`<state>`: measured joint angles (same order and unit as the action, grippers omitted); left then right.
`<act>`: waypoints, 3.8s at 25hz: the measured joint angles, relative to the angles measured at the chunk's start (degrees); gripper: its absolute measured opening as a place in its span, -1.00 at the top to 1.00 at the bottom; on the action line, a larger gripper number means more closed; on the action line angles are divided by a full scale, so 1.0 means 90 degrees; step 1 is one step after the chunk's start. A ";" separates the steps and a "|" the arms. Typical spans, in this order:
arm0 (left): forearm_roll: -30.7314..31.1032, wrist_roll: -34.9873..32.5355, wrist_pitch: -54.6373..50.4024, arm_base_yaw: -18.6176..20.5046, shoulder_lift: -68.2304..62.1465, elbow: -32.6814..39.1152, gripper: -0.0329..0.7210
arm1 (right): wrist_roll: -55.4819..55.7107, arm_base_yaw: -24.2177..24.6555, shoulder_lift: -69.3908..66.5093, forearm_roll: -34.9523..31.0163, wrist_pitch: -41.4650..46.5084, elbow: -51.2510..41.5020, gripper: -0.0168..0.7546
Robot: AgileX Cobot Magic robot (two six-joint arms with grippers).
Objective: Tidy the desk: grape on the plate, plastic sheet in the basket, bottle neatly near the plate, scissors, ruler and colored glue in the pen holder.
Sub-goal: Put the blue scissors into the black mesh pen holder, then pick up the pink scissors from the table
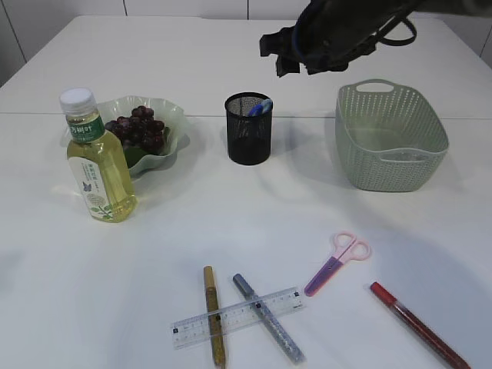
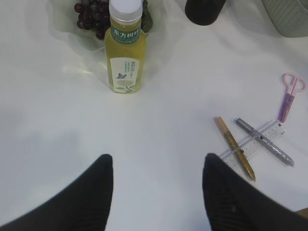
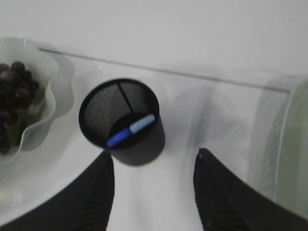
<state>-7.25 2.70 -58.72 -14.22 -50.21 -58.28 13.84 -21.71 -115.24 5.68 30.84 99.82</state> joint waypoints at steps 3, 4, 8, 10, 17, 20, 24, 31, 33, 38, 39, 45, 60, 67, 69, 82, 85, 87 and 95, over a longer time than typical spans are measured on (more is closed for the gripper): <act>0.0000 0.0000 0.0000 0.0000 0.0000 0.0000 -0.23 | 0.0015 0.0000 0.0389 -0.0474 0.1246 0.0010 -0.12; 0.0000 0.0000 0.0000 0.0000 0.0000 0.0000 -0.23 | 0.0014 0.0000 0.0496 -0.0631 0.1733 0.0010 -0.11; -0.0012 0.0000 0.0000 0.0000 0.0000 0.0000 -0.23 | 0.0003 0.0000 0.0732 -0.1096 0.3092 0.0051 -0.10; -0.0012 0.0000 -0.0041 0.0000 0.0000 0.0000 -0.23 | 0.0003 0.0000 0.0774 -0.1242 0.3638 0.0051 -0.10; -0.0036 0.0000 -0.0216 0.0000 0.0000 0.0000 -0.23 | -0.0026 0.0000 0.0783 -0.1392 0.4375 0.0051 -0.09; -0.0036 0.0000 -0.0308 0.0000 0.0000 0.0000 -0.23 | -0.0026 0.0000 0.0783 -0.1651 0.4399 0.0051 -0.09; -0.0036 0.0000 -0.0594 0.0000 0.0000 0.0000 -0.23 | 0.0217 -0.0072 0.0783 -0.1774 0.4399 0.0051 -0.09; 0.0011 0.0011 -0.1225 0.0000 0.0000 0.0000 -0.23 | 0.1060 -0.0286 0.0799 -0.2398 0.4399 -0.0189 -0.09; 0.0017 0.0011 -0.1293 -0.0009 0.0000 0.0000 -0.23 | 0.1313 -0.0313 0.0831 -0.2454 0.4399 -0.0527 -0.09; 0.0056 0.0019 -0.1380 -0.0319 0.0000 0.0000 -0.23 | 0.1897 -0.0313 0.1068 -0.2262 0.4399 -0.1777 -0.09; 0.0056 0.0019 -0.1380 -0.0401 0.0000 0.0000 -0.23 | 0.2052 -0.0313 0.1151 -0.2146 0.4387 -0.1952 -0.09; 0.0212 0.0055 -0.1380 -0.0819 0.0000 0.0000 -0.23 | 0.3020 -0.0313 0.1536 -0.1590 0.4387 -0.2441 -0.09; 0.0276 0.0127 -0.1394 -0.0949 0.0000 0.0000 -0.23 | 0.3995 -0.0313 0.1540 -0.0518 0.4353 -0.2454 -0.09; 0.0290 0.0127 -0.1421 -0.0949 0.0000 0.0000 -0.23 | 0.4801 -0.0322 0.1277 -0.1097 0.4267 -0.2454 -0.09; 0.0290 0.0127 -0.1421 -0.0949 0.0000 0.0000 -0.23 | 0.4875 -0.0322 0.1164 -0.1288 0.4228 -0.2454 -0.09; 0.0293 0.0127 -0.1409 -0.0949 0.0000 0.0000 -0.23 | 0.5044 -0.0322 0.1086 -0.0937 0.3971 -0.2454 -0.09; 0.0293 0.0127 -0.1409 -0.0949 0.0000 0.0000 -0.23 | 0.5104 -0.0322 0.1042 -0.0924 0.3931 -0.2454 -0.09; 0.0304 0.0127 -0.1409 -0.0949 0.0000 0.0000 -0.23 | 0.5109 -0.0322 0.1029 -0.0876 0.3920 -0.2454 -0.09; 0.0304 0.0127 -0.1409 -0.0949 0.0000 0.0000 -0.23 | 0.5136 -0.0322 0.0992 -0.0631 0.3753 -0.2454 -0.09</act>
<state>-4.51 3.85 -71.40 -22.76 -50.21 -58.28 60.07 -24.61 -106.31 0.00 64.62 77.74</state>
